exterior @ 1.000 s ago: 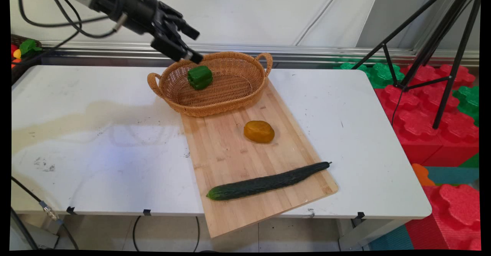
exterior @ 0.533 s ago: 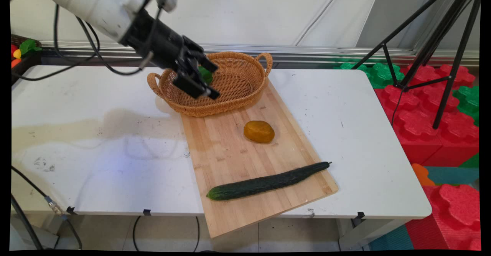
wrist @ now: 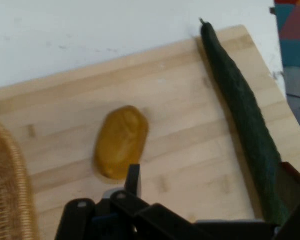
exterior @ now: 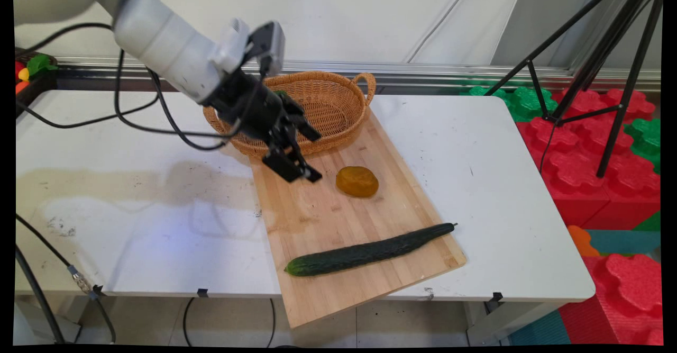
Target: Pick up the cucumber from the cutting board
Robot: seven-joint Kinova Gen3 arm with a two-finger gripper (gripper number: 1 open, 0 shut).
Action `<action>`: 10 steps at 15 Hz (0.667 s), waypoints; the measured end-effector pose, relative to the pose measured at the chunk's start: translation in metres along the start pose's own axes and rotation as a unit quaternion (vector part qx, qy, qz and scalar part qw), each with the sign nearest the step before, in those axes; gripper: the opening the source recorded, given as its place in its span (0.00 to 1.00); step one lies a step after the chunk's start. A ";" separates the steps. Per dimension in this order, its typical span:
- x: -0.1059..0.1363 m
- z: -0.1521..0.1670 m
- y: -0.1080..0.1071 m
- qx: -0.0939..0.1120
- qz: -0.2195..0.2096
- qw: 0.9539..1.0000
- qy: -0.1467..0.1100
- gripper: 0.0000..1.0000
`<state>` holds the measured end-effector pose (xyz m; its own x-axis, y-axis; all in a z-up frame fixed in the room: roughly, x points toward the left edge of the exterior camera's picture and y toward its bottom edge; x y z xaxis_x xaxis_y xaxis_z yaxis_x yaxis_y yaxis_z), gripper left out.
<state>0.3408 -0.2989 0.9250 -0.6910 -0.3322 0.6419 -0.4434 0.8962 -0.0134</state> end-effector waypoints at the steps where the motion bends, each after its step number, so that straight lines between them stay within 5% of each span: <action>1: 0.000 0.009 0.004 -0.005 0.001 1.000 -0.006 1.00; 10: 0.001 0.079 0.033 -0.033 -0.014 0.998 -0.046 1.00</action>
<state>0.2805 -0.2933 0.8649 -0.7293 -0.3807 0.5686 -0.4276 0.9022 0.0556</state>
